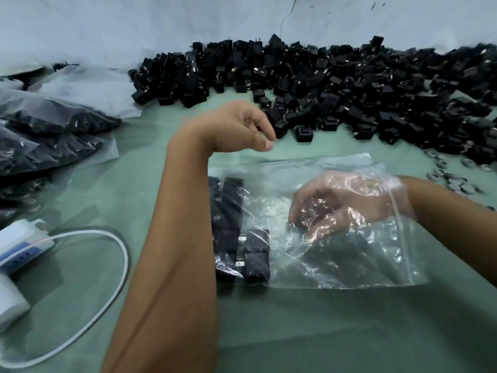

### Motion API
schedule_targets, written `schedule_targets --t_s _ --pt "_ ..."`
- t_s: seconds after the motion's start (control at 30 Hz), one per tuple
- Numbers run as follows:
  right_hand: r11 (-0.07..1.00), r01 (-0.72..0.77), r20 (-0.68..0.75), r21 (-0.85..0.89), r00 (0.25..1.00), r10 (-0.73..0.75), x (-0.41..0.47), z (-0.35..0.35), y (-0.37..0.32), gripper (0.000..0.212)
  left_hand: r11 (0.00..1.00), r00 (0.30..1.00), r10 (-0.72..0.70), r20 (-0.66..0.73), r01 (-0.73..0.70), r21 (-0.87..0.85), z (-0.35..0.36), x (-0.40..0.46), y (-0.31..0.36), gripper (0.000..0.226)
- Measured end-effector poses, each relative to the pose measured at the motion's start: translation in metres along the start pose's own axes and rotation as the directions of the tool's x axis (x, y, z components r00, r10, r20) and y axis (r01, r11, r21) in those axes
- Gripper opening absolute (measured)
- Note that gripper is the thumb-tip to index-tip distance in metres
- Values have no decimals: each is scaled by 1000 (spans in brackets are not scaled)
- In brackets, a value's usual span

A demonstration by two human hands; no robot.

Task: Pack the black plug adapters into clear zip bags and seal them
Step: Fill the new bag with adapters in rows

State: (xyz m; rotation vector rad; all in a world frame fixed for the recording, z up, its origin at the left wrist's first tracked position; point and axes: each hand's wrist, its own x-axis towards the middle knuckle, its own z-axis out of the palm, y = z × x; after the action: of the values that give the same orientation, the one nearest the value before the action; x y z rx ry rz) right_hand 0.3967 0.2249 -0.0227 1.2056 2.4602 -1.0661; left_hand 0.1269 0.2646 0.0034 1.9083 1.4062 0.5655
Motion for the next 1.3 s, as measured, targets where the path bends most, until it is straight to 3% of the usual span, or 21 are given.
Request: schedule_targets --t_s 0.03,0.07,0.13,0.23,0.3,0.4,0.47,0.53,0.63,0.77,0.97,1.07,1.13,1.2,1.3 --pt "996 -76 -49 35 996 77 -8 -4 6 26 998 998 -49 25 48 50 3 3 -2 14" --pt "997 -57 -72 53 996 61 -15 -7 14 24 990 994 -97 47 92 103 5 5 -4 13" --pt "990 80 -41 117 996 -76 -34 -14 26 18 971 980 -178 91 160 177 10 9 -8 13" --pt "965 -25 47 262 999 13 -50 -34 43 14 962 960 -245 136 223 155 16 13 -12 13" --pt "957 -148 -61 249 984 168 -50 -48 62 15 964 957 -246 152 226 137 19 14 -14 15" --pt "947 -313 -415 76 853 316 -31 -62 74 11 964 956 -246 163 224 141 21 14 -15 18" --pt "963 -267 -584 30 777 234 -7 -64 63 11 963 957 -248 151 226 149 22 16 -15 18" --pt "983 -175 -627 -55 772 103 19 -63 48 17 961 963 -245 111 226 158 22 17 -16 19" --pt "947 -134 -544 -293 838 -50 56 -62 36 41 974 980 -184 78 171 149 20 18 -17 9" --pt "928 -153 -493 -340 869 -37 84 -57 37 46 984 968 -148 204 123 131 19 17 -11 8" --pt "974 -178 -660 -138 750 44 82 -52 49 23 978 972 -150 179 120 169 26 20 -8 14" --pt "976 -33 -828 217 524 202 60 -43 62 17 977 984 -129 122 105 184 24 19 -8 12" --pt "878 170 -841 448 413 350 42 -31 71 17 972 988 -125 94 103 211 26 20 -5 14" --pt "758 301 -799 578 399 451 28 -18 77 11 963 990 -122 71 100 250 28 21 0 17" --pt "670 357 -745 651 474 470 16 2 83 26 949 990 -121 74 94 300 33 21 7 23"
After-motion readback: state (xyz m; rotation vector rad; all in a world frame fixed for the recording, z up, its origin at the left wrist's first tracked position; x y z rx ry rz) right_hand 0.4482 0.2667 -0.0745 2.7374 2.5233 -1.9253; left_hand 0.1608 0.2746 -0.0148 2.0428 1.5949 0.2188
